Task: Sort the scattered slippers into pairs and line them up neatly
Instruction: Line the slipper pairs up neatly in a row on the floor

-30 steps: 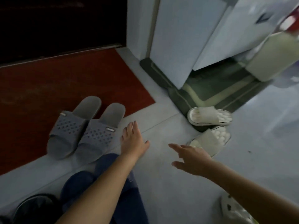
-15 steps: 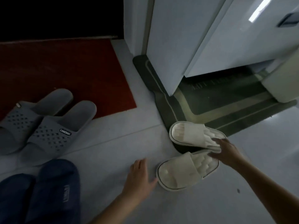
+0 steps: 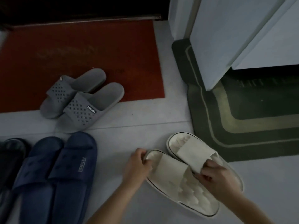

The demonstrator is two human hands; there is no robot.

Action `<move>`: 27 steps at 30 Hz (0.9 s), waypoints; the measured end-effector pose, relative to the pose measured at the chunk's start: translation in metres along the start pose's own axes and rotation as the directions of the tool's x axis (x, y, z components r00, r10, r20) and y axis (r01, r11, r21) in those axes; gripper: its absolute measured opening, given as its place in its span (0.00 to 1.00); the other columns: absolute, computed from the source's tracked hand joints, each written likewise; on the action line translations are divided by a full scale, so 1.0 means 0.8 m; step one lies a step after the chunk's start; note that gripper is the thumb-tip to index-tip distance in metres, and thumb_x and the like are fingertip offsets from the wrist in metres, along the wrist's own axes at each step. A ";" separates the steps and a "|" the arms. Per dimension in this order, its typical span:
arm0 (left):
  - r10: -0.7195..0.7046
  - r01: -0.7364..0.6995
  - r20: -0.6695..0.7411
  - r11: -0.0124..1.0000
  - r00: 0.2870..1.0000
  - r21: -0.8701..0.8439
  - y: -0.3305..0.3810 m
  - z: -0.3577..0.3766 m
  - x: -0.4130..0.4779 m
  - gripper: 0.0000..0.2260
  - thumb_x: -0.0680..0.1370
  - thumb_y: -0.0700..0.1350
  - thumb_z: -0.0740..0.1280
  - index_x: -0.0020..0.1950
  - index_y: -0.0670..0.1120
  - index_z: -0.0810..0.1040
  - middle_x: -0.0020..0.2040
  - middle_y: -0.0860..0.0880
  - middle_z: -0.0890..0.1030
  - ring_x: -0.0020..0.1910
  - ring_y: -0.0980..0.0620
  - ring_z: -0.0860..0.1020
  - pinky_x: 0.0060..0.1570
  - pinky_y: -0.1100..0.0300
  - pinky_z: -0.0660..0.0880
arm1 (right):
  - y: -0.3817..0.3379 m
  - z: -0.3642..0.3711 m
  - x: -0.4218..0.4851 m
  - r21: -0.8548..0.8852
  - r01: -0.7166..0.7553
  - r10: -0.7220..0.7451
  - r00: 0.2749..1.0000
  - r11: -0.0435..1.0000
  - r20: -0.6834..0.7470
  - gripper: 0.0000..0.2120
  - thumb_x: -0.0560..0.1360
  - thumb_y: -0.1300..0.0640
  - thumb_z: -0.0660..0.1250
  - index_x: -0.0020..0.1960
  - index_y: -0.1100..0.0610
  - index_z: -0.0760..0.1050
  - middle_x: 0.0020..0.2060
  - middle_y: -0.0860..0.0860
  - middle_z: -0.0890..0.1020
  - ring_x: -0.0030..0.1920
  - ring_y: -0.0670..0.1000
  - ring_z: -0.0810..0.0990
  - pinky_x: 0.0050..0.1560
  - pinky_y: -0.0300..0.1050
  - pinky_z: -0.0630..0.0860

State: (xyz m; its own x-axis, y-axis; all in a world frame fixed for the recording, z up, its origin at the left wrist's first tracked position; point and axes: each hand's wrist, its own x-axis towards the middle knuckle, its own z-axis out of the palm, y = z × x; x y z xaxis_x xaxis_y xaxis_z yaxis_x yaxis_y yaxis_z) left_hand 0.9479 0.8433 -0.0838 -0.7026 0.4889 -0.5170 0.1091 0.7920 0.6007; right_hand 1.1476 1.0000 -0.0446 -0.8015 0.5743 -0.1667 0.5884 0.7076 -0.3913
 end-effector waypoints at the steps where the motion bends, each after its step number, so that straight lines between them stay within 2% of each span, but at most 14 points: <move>1: 0.011 -0.011 -0.011 1.000 1.000 0.018 -0.009 -0.015 0.012 0.10 0.72 0.45 0.69 0.51 0.47 0.76 0.48 0.46 0.81 0.48 0.44 0.80 0.50 0.53 0.76 | -0.020 0.007 0.002 0.015 0.007 -0.007 1.000 1.000 0.020 0.18 0.61 0.53 0.79 0.23 0.54 0.71 0.26 0.48 0.75 0.23 0.48 0.72 0.22 0.41 0.58; 3: 0.024 -0.020 -0.039 0.996 0.999 0.087 -0.024 -0.045 0.036 0.11 0.73 0.46 0.68 0.54 0.48 0.76 0.51 0.45 0.80 0.50 0.43 0.79 0.52 0.53 0.75 | -0.058 0.020 0.012 0.065 -0.014 0.010 0.998 0.998 0.057 0.15 0.64 0.56 0.78 0.26 0.56 0.73 0.29 0.52 0.77 0.27 0.53 0.76 0.26 0.40 0.58; 5: 0.044 -0.034 -0.059 0.986 0.997 0.162 -0.035 -0.073 0.061 0.13 0.74 0.46 0.67 0.57 0.49 0.76 0.54 0.44 0.79 0.52 0.44 0.79 0.54 0.54 0.75 | -0.093 0.038 0.021 0.151 -0.071 0.057 0.993 0.986 0.099 0.13 0.71 0.54 0.71 0.30 0.58 0.75 0.32 0.51 0.75 0.34 0.54 0.74 0.34 0.42 0.59; 7: 0.057 -0.043 -0.074 0.982 0.996 0.184 -0.041 -0.097 0.083 0.14 0.75 0.44 0.65 0.60 0.49 0.76 0.56 0.43 0.79 0.53 0.44 0.78 0.55 0.54 0.75 | -0.122 0.054 0.030 0.249 -0.085 0.064 0.994 0.965 0.089 0.13 0.72 0.54 0.68 0.31 0.59 0.75 0.29 0.46 0.69 0.34 0.49 0.69 0.35 0.43 0.60; 9: 0.054 -0.037 -0.091 0.982 0.994 0.185 -0.042 -0.113 0.100 0.15 0.76 0.44 0.63 0.62 0.49 0.75 0.59 0.43 0.78 0.56 0.44 0.77 0.57 0.52 0.74 | -0.145 0.063 0.040 0.312 -0.105 0.081 0.993 0.944 0.088 0.15 0.72 0.55 0.68 0.29 0.59 0.72 0.26 0.45 0.65 0.32 0.48 0.67 0.34 0.44 0.61; 13: 0.069 -0.049 -0.103 0.981 0.992 0.187 -0.032 -0.119 0.099 0.17 0.78 0.52 0.61 0.64 0.47 0.74 0.62 0.42 0.76 0.62 0.43 0.73 0.64 0.47 0.68 | -0.166 0.078 0.050 0.359 -0.090 0.081 0.996 0.929 0.043 0.18 0.70 0.57 0.70 0.26 0.57 0.67 0.25 0.48 0.66 0.29 0.50 0.64 0.33 0.43 0.60; 15: 0.102 -0.091 -0.131 0.992 0.986 0.084 -0.030 -0.113 0.074 0.23 0.77 0.57 0.61 0.64 0.42 0.73 0.63 0.39 0.75 0.63 0.42 0.72 0.64 0.45 0.68 | -0.167 0.083 0.049 0.364 -0.091 0.082 0.996 0.927 0.040 0.14 0.70 0.55 0.69 0.29 0.57 0.70 0.28 0.47 0.69 0.31 0.50 0.67 0.35 0.42 0.63; 17: 0.105 -0.112 -0.184 0.993 0.977 -0.026 -0.034 -0.100 0.033 0.32 0.73 0.61 0.66 0.70 0.43 0.66 0.70 0.40 0.68 0.68 0.41 0.66 0.68 0.47 0.64 | -0.158 0.083 0.041 0.376 -0.048 0.032 0.998 0.926 0.049 0.09 0.71 0.53 0.69 0.35 0.55 0.75 0.32 0.45 0.73 0.36 0.48 0.71 0.40 0.41 0.68; 19: 0.094 -0.108 -0.199 0.992 0.976 -0.062 -0.045 -0.079 -0.017 0.46 0.66 0.67 0.69 0.76 0.48 0.56 0.75 0.45 0.59 0.72 0.47 0.58 0.69 0.50 0.59 | -0.137 0.079 0.027 0.387 -0.050 0.038 0.999 0.921 0.039 0.05 0.71 0.53 0.70 0.37 0.52 0.77 0.34 0.42 0.76 0.37 0.44 0.73 0.39 0.38 0.71; 20: 0.109 -0.123 -0.205 0.991 0.973 -0.058 -0.051 -0.066 -0.040 0.47 0.64 0.68 0.67 0.76 0.49 0.54 0.75 0.46 0.58 0.72 0.51 0.57 0.69 0.54 0.59 | -0.123 0.077 0.019 0.378 -0.102 0.109 0.994 0.920 0.004 0.06 0.70 0.54 0.72 0.36 0.51 0.76 0.33 0.43 0.77 0.34 0.44 0.73 0.36 0.40 0.71; 21: 0.137 -0.151 -0.215 0.987 0.967 -0.054 -0.058 -0.054 -0.057 0.45 0.65 0.66 0.67 0.75 0.49 0.53 0.74 0.45 0.59 0.70 0.55 0.58 0.68 0.61 0.58 | -0.108 0.074 0.012 0.365 -0.179 0.209 0.977 0.913 -0.042 0.08 0.69 0.55 0.73 0.36 0.50 0.74 0.34 0.45 0.78 0.32 0.47 0.74 0.33 0.42 0.71; 23: 0.141 -0.163 -0.232 0.983 0.963 -0.080 -0.068 -0.040 -0.074 0.37 0.72 0.52 0.69 0.75 0.47 0.54 0.73 0.42 0.63 0.70 0.54 0.61 0.64 0.70 0.55 | -0.086 0.070 0.006 0.337 -0.332 0.374 0.925 0.881 -0.068 0.11 0.69 0.52 0.73 0.42 0.46 0.70 0.40 0.48 0.77 0.35 0.51 0.76 0.35 0.45 0.72; 25: 0.098 -0.114 -0.272 0.992 0.957 -0.044 -0.075 -0.040 -0.066 0.32 0.76 0.41 0.66 0.76 0.42 0.56 0.72 0.42 0.66 0.70 0.47 0.65 0.66 0.65 0.59 | -0.077 0.072 0.014 0.280 -0.411 0.415 0.908 0.867 0.048 0.20 0.72 0.44 0.68 0.59 0.48 0.67 0.49 0.51 0.77 0.46 0.55 0.78 0.43 0.48 0.74; 27: 0.082 -0.083 -0.300 0.996 0.950 0.011 -0.078 -0.049 -0.052 0.29 0.76 0.37 0.63 0.76 0.43 0.58 0.71 0.43 0.66 0.69 0.45 0.66 0.67 0.57 0.64 | -0.074 0.076 0.029 0.169 -0.370 0.347 0.925 0.913 0.153 0.27 0.75 0.39 0.59 0.71 0.46 0.57 0.51 0.52 0.77 0.51 0.57 0.78 0.46 0.49 0.72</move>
State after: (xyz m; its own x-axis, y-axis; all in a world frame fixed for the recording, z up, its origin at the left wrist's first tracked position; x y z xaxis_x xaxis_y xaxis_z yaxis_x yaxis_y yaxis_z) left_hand 0.9431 0.7590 -0.0760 -0.8697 0.4203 -0.2588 0.1747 0.7526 0.6349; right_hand 1.0872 0.9461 -0.0805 -0.5542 0.7137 -0.4283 0.8159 0.3640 -0.4491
